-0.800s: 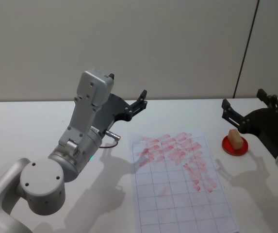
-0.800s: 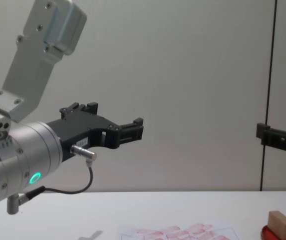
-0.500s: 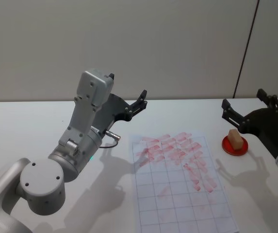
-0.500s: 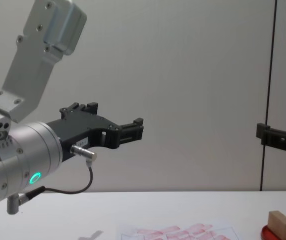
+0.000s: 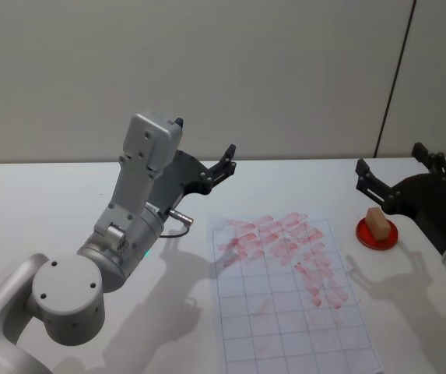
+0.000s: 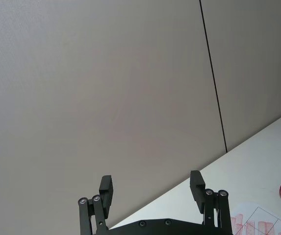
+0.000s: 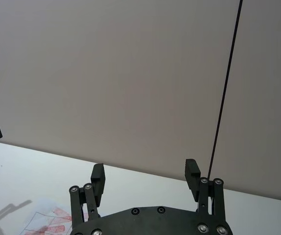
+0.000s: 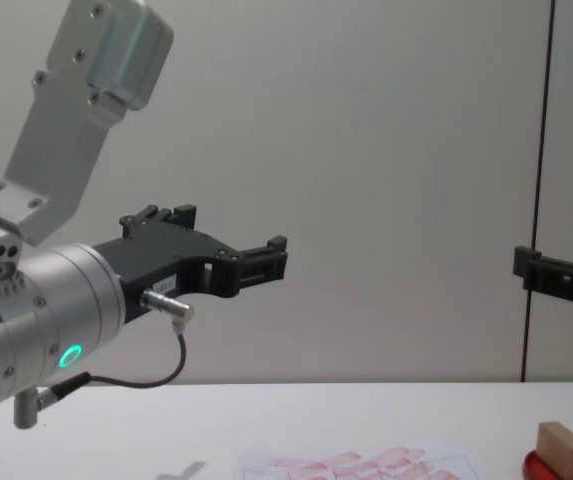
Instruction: Use the one hand to pick up the stamp and affix it onto the A4 paper.
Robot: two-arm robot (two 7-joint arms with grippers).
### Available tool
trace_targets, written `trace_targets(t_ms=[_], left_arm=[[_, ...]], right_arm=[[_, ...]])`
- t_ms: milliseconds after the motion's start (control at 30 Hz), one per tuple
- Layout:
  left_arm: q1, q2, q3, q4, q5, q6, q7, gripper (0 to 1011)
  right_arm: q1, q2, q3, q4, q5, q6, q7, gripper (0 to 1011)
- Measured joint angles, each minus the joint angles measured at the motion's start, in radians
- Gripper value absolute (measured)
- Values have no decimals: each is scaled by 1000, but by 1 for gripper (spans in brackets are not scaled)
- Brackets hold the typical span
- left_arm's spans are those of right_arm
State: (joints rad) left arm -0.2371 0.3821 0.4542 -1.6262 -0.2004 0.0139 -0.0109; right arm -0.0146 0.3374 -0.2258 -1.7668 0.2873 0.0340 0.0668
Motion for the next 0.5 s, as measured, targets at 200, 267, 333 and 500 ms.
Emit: trace_targets(t_ms=[200,267,333,500], left_arm=[[0,0,0,0,0,0,0,1001],[0,0,0,0,0,0,0,1001],[0,0,0,0,0,0,0,1001],[0,0,0,0,0,0,0,1001]], right_arm=[[0,0,0,0,0,0,0,1001],[0,0,0,0,0,0,0,1001],[0,0,0,0,0,0,0,1001],[0,0,0,0,0,0,0,1001]])
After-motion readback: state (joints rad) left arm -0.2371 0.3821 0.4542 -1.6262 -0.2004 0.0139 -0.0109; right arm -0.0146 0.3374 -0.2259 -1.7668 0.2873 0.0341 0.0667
